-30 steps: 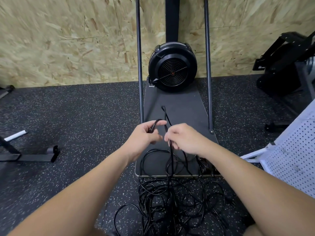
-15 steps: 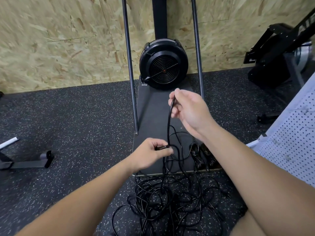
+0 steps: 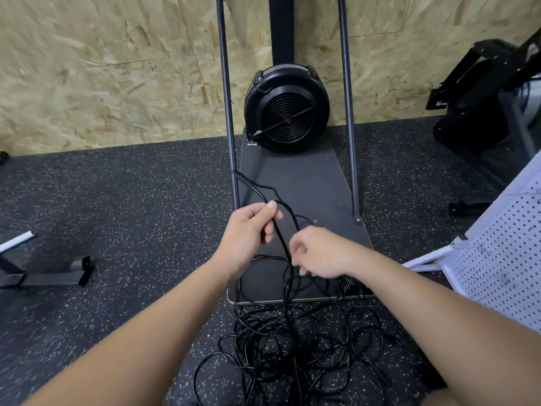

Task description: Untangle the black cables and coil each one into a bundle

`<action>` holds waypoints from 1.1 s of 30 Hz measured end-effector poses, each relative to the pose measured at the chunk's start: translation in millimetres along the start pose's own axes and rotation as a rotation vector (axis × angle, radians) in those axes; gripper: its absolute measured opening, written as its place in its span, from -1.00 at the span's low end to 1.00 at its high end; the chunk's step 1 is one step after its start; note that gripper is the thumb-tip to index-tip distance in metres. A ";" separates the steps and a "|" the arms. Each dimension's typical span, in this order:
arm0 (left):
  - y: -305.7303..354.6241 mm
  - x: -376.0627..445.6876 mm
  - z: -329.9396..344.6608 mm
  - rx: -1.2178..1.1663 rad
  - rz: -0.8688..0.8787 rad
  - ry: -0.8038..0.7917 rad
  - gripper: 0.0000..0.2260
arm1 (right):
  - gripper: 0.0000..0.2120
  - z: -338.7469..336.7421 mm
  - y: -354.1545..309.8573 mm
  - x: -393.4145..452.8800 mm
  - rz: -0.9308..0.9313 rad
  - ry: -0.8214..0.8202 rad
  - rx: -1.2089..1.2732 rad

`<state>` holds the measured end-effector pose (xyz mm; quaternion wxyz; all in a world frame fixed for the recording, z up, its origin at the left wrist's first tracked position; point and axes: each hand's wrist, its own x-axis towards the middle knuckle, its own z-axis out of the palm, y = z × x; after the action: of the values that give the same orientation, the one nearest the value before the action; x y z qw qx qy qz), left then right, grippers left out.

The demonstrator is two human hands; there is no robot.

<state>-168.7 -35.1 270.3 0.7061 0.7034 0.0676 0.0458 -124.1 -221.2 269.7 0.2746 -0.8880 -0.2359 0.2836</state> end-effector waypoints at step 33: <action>-32.7 -11.7 11.6 0.229 -0.137 -0.365 -0.84 | -0.73 -46.0 -23.2 -13.3 -0.390 0.574 0.856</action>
<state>-179.4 -48.6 238.1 0.6237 0.7693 -0.0087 -0.1382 -110.8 -228.0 320.8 0.7120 -0.6785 -0.1754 0.0445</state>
